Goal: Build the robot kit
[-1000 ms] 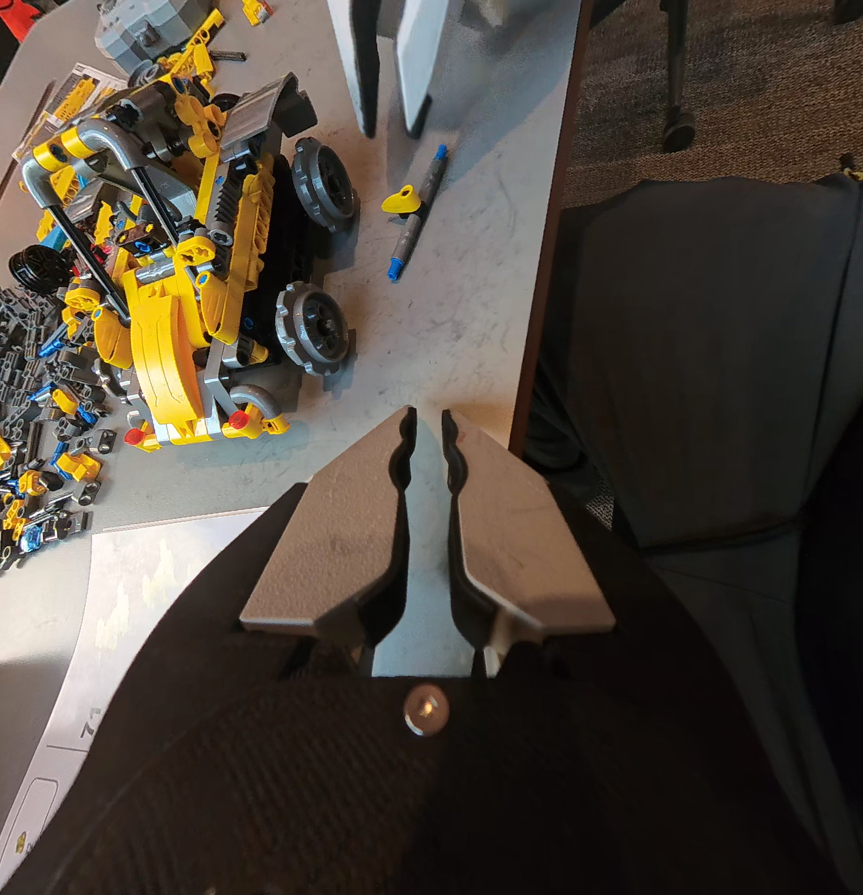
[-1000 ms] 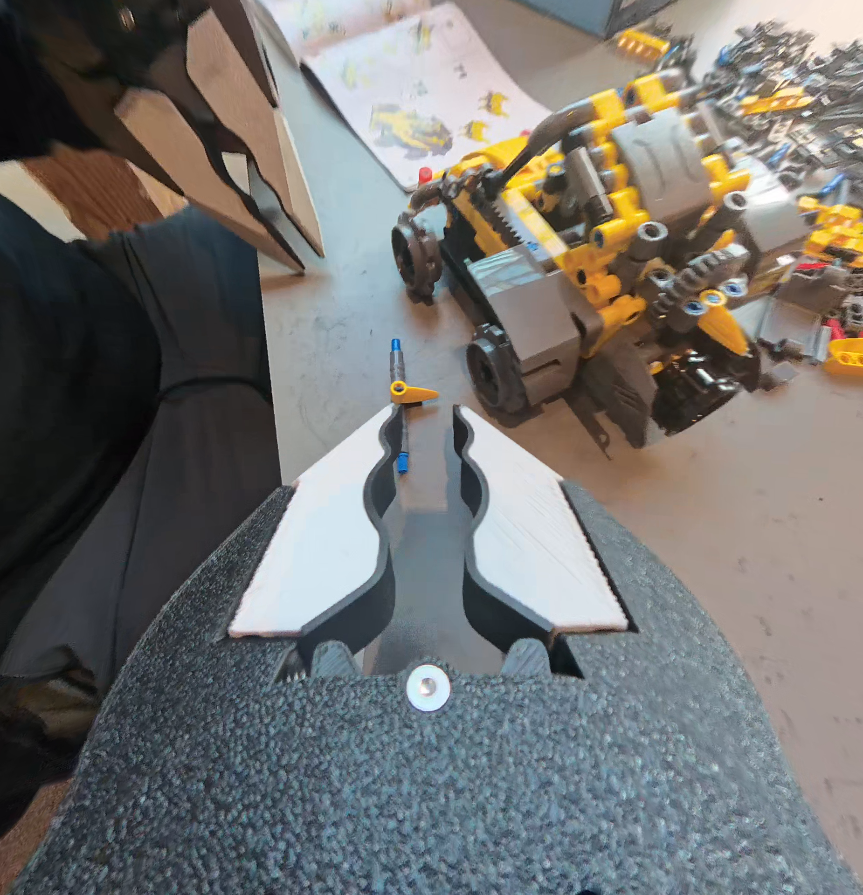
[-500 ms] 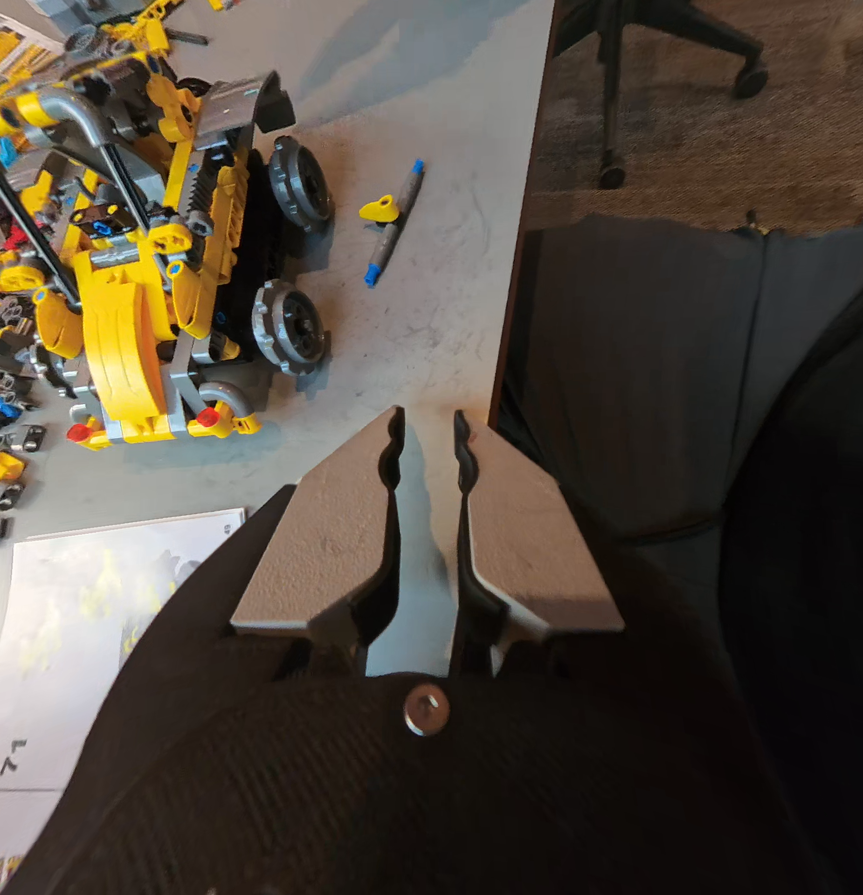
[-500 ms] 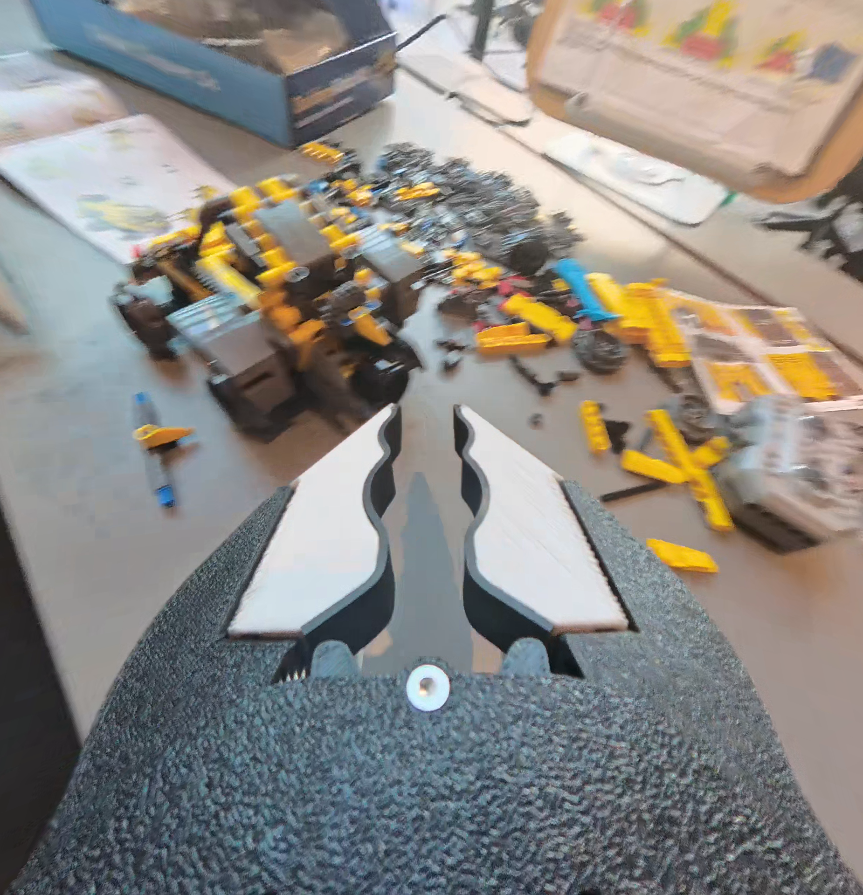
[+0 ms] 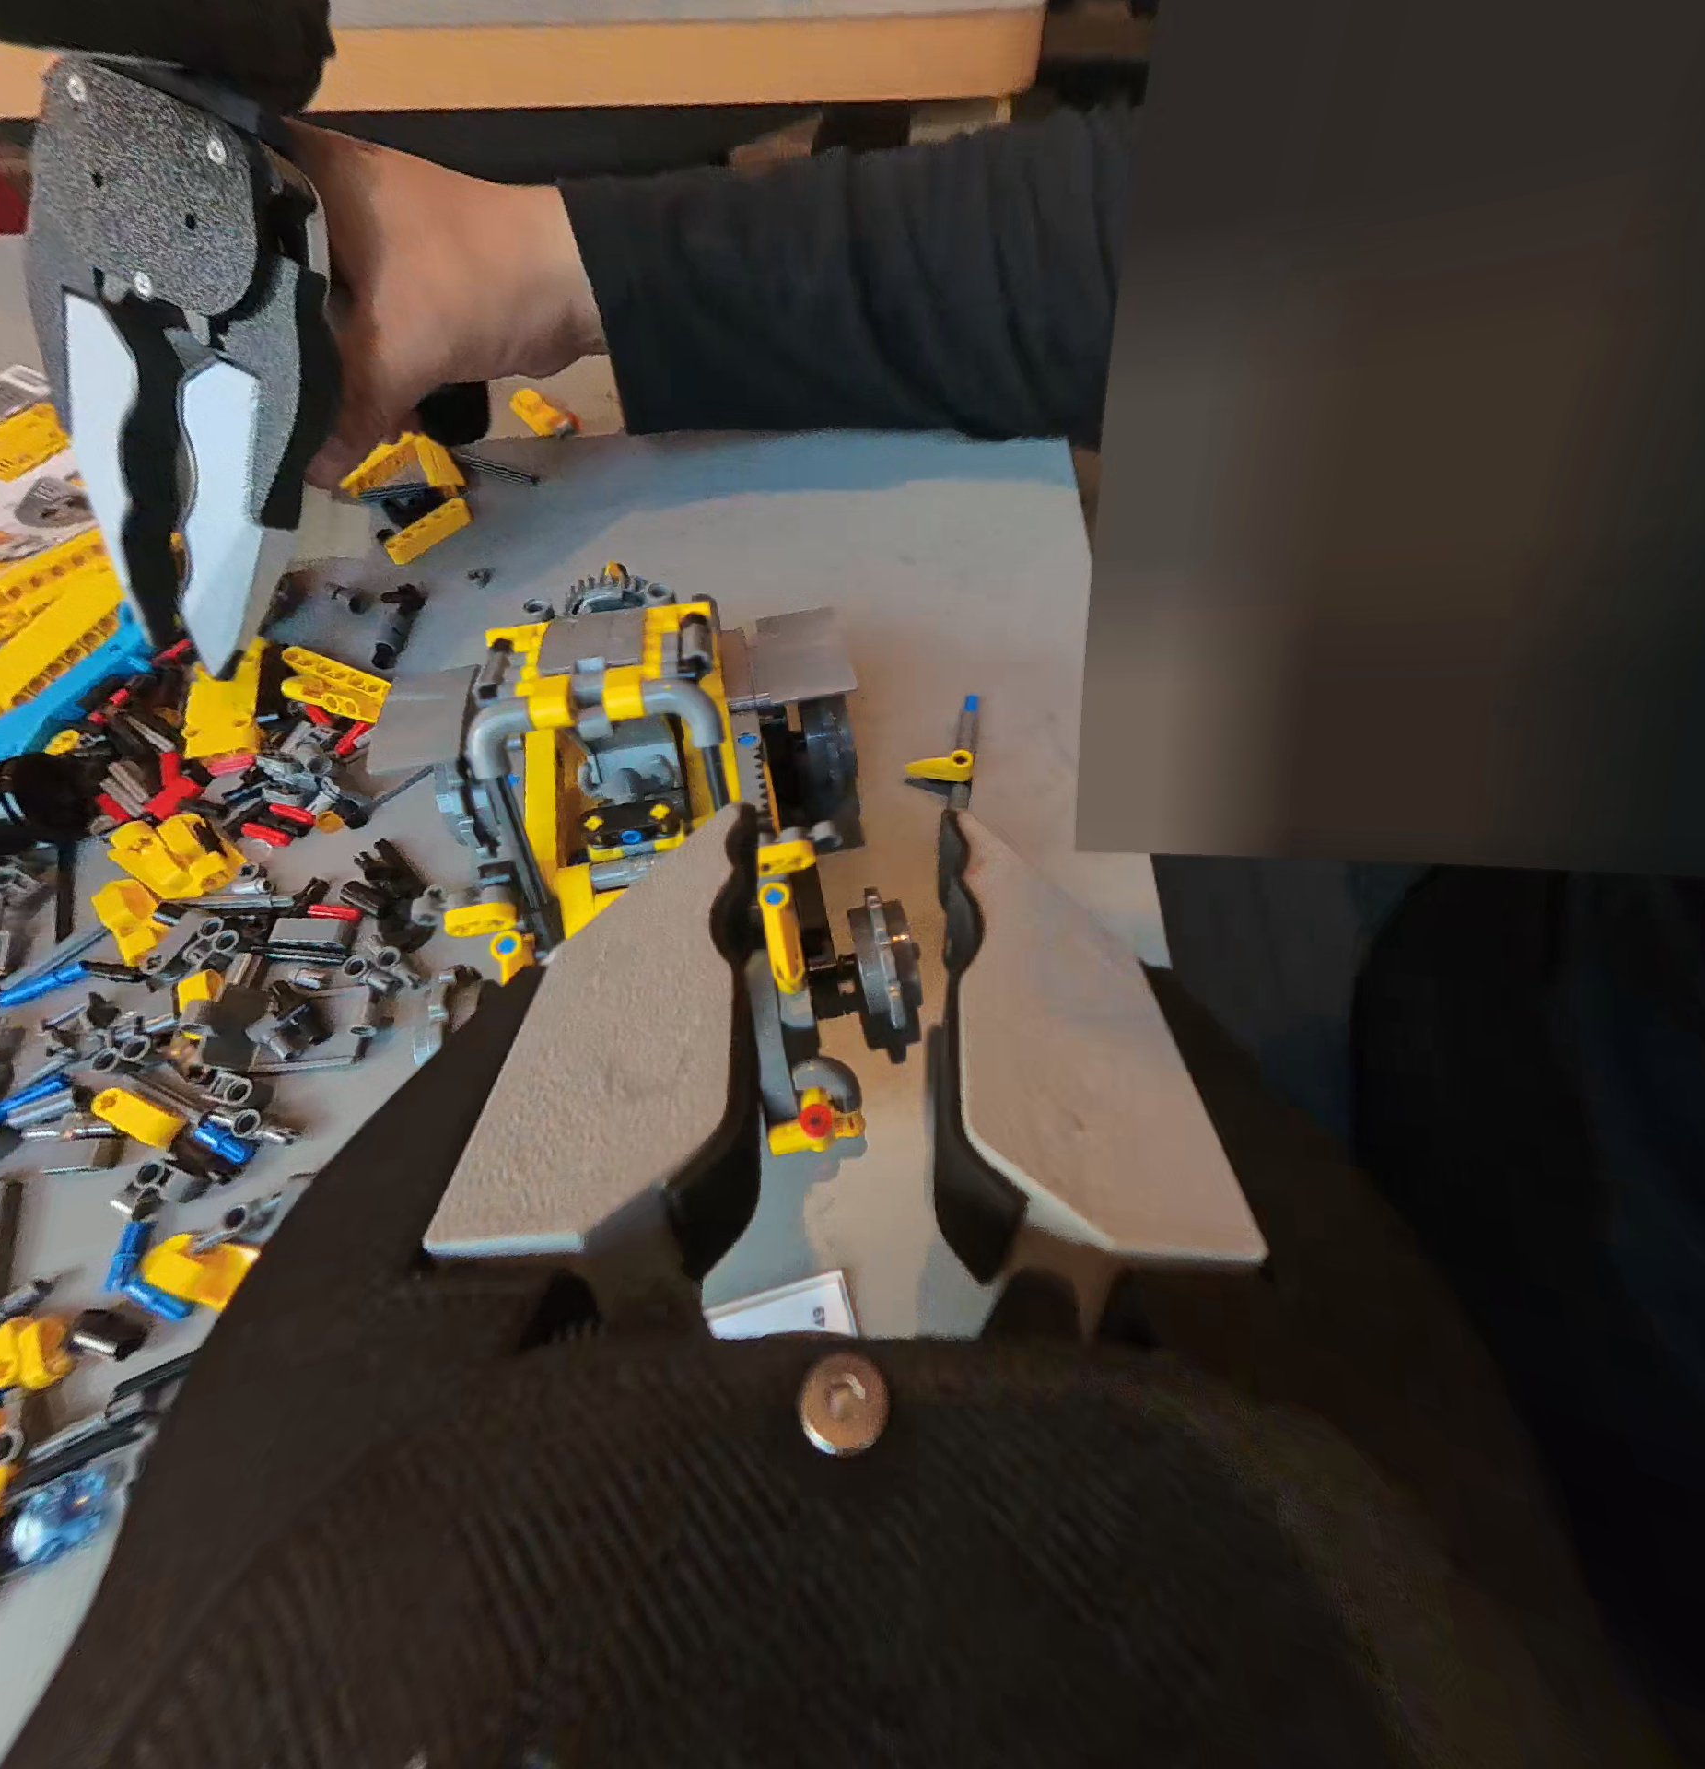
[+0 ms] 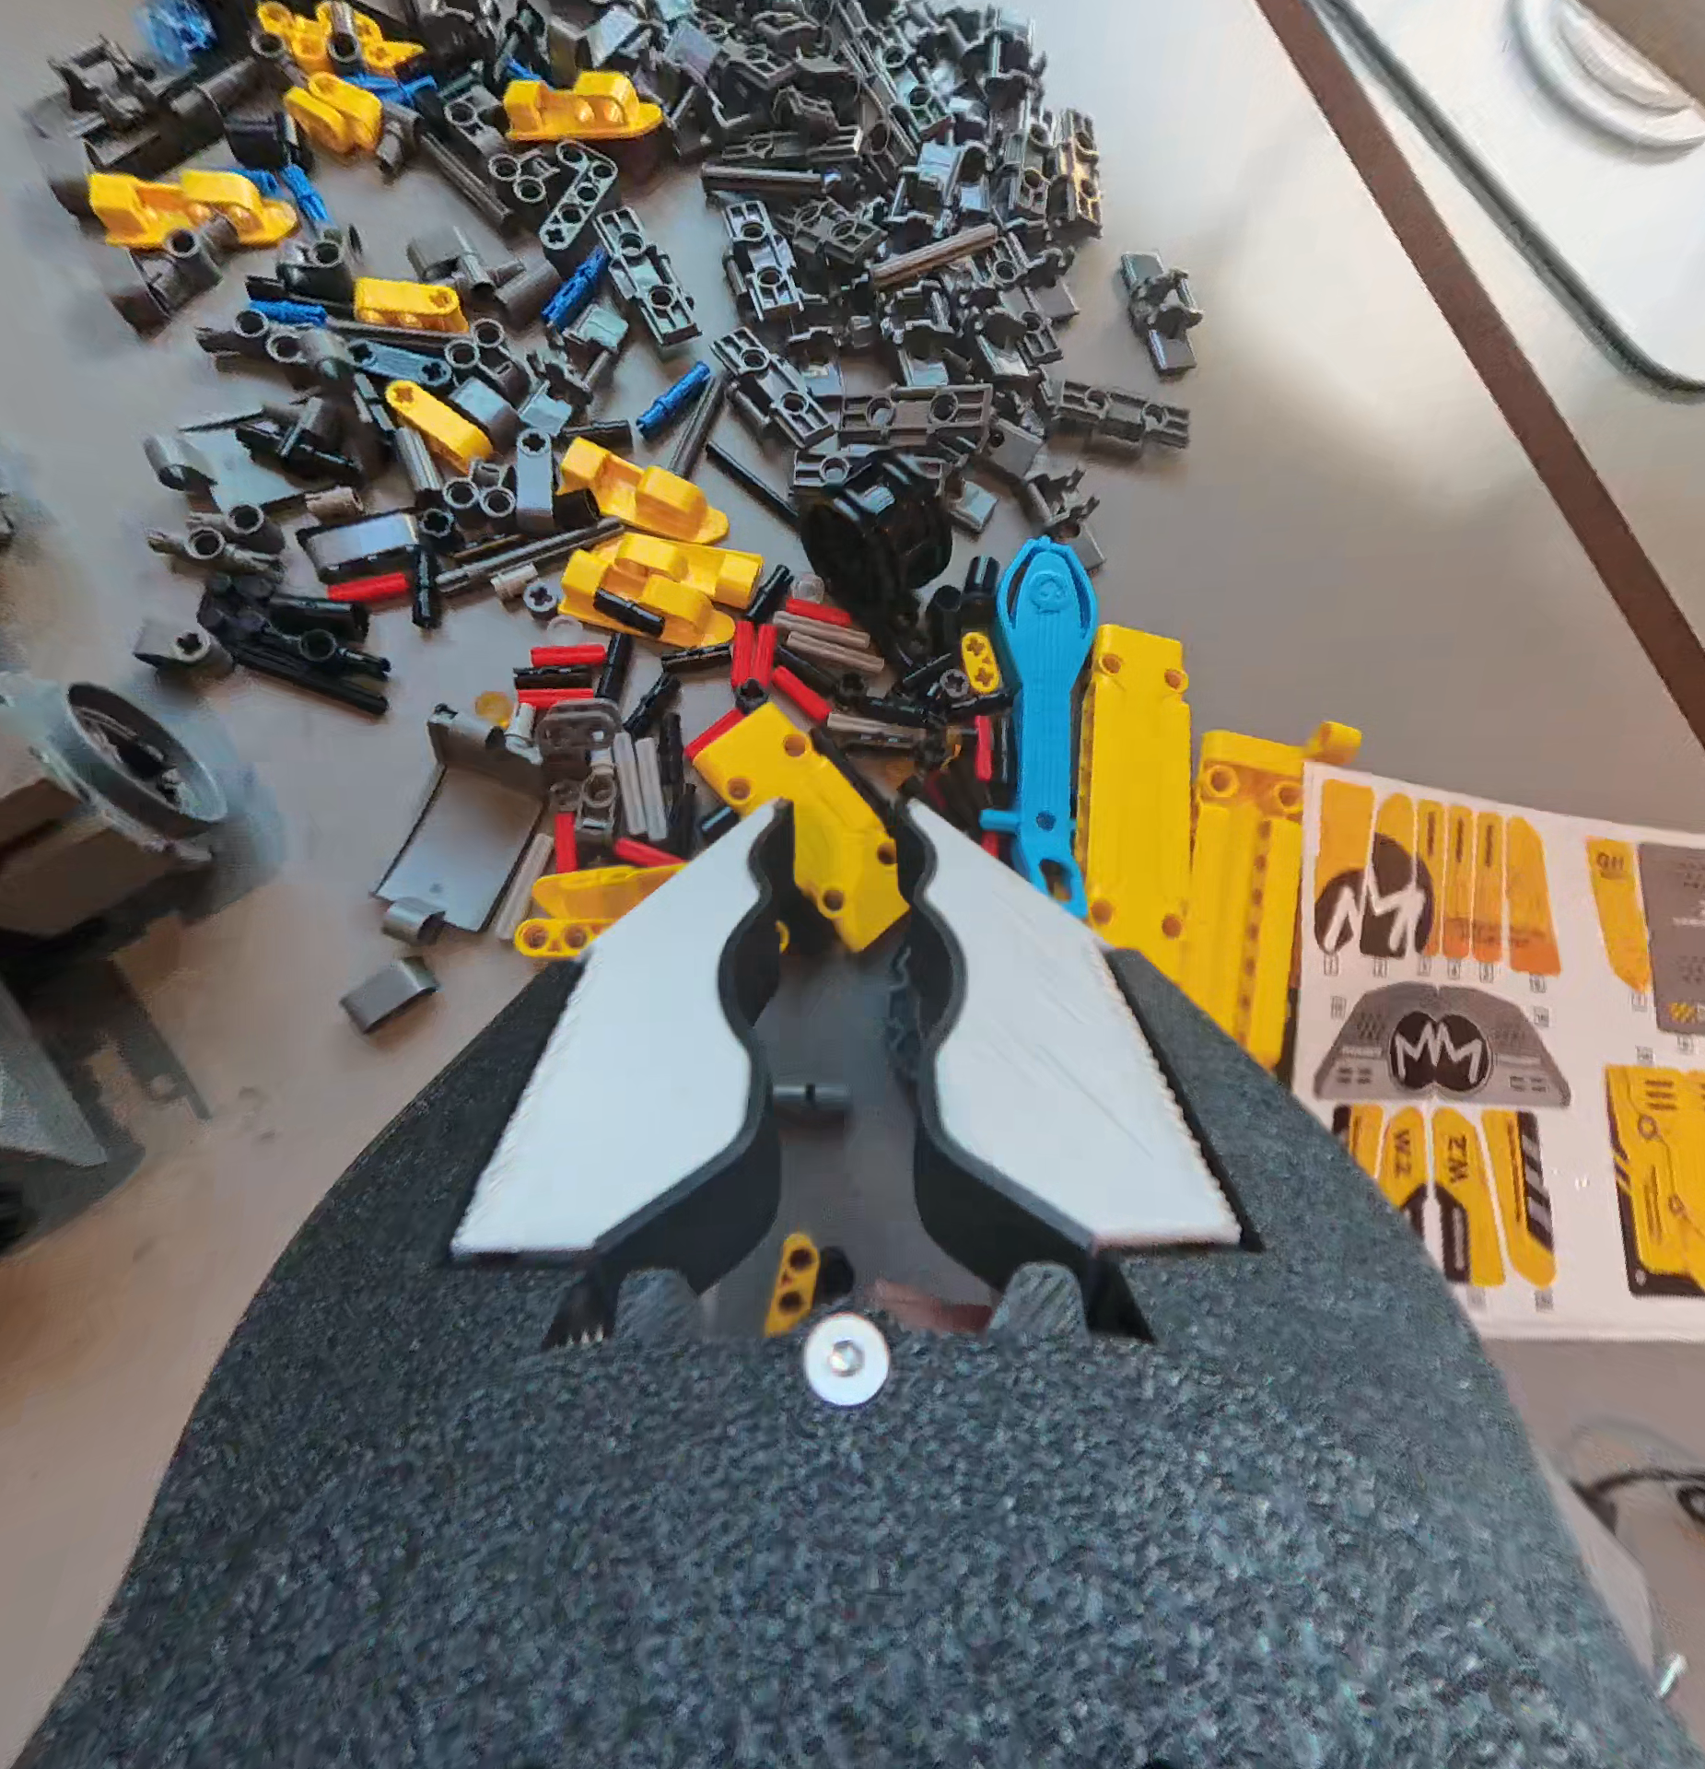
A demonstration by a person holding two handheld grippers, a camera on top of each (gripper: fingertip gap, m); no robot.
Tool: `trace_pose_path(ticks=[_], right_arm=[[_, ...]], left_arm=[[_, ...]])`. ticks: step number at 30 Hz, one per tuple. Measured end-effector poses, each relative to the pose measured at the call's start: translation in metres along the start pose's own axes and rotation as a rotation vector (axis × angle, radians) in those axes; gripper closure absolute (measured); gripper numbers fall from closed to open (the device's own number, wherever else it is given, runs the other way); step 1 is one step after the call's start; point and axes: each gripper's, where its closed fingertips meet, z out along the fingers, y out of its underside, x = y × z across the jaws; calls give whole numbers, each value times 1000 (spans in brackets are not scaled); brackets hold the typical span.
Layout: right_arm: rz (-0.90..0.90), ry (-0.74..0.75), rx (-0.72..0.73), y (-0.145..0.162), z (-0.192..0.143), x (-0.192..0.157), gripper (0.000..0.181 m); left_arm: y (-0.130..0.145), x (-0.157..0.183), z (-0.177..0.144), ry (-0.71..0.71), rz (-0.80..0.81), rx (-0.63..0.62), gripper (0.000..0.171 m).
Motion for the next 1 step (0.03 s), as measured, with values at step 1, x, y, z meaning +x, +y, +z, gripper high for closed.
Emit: trace_pose_path(ticks=[1], right_arm=[[-4,-17,-2,-3,2,1,163]], left_arm=[[1,-2,-1,14,-24,20,137]])
